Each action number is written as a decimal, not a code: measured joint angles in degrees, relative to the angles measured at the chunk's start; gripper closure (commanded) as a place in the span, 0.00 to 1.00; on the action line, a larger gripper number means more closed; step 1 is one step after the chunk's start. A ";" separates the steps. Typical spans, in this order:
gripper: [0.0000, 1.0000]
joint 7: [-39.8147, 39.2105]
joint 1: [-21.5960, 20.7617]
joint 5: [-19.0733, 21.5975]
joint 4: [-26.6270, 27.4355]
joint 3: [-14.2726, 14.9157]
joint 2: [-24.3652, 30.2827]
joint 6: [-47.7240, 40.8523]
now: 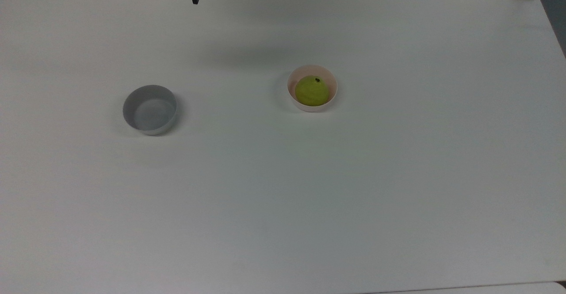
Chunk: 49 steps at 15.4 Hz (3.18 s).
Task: Pick up a pear from the bowl
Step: 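Move the open gripper over the pink bowl holding the green pear, then lower the gripper into the pink bowl and close it on the pear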
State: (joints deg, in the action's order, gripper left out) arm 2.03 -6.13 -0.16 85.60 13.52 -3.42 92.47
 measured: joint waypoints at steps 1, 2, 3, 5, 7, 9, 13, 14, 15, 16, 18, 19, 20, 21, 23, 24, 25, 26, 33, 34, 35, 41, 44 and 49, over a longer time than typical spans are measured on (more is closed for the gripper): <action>0.00 0.00 -0.01 0.00 0.09 -0.95 0.03 -0.01; 0.00 0.00 0.06 0.01 0.08 -1.29 0.06 -0.01; 0.00 0.02 0.08 0.02 0.08 -1.64 0.09 -0.01; 0.00 0.02 0.08 0.02 0.08 -2.07 0.09 -0.01; 0.00 0.02 0.08 0.02 0.08 -2.15 0.09 -0.01; 0.00 0.02 0.08 0.02 0.09 -2.18 0.09 -0.01; 0.00 0.01 0.03 1.85 0.19 -2.24 0.09 -0.05; 0.00 -0.45 -0.05 2.03 0.20 -2.24 0.09 -0.05; 0.00 -1.28 -0.32 2.12 0.22 -2.24 0.07 -0.05; 0.00 -2.31 -1.11 2.17 0.29 -2.12 0.01 -0.05; 0.00 -3.09 -3.02 2.27 0.55 -1.96 -0.40 -0.05; 0.00 -3.30 -4.37 2.28 0.65 -1.93 -0.82 0.00; 0.00 -3.72 -5.91 2.38 0.70 -1.90 -1.33 0.29; 0.00 -4.01 -8.36 3.07 0.74 -1.89 -2.31 1.14; 0.00 -4.28 -11.78 4.30 0.81 -1.83 -3.91 3.11; 0.00 -4.31 -13.73 4.45 0.83 -1.83 -4.84 3.87; 0.00 -4.31 -15.76 4.45 0.84 -1.83 -5.83 4.43; 0.00 -4.31 -17.66 4.46 0.84 -1.83 -6.69 4.90; 0.00 -5.24 -22.77 4.45 2.95 -2.07 -8.11 5.23; 0.00 -5.95 -22.77 4.45 3.87 -2.36 -8.62 5.69; 0.00 -7.02 -22.76 4.45 4.42 -2.43 -9.37 5.96; 0.07 -12.10 -22.60 3.42 8.15 -2.43 -12.86 9.19; 0.09 -12.75 -22.67 1.86 9.20 -2.46 -14.66 11.62; 0.09 -12.95 -22.80 0.44 11.86 -2.85 -16.48 16.84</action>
State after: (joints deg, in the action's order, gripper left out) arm -10.92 -28.93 0.27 97.46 10.67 -19.90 109.31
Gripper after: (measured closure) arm 0.088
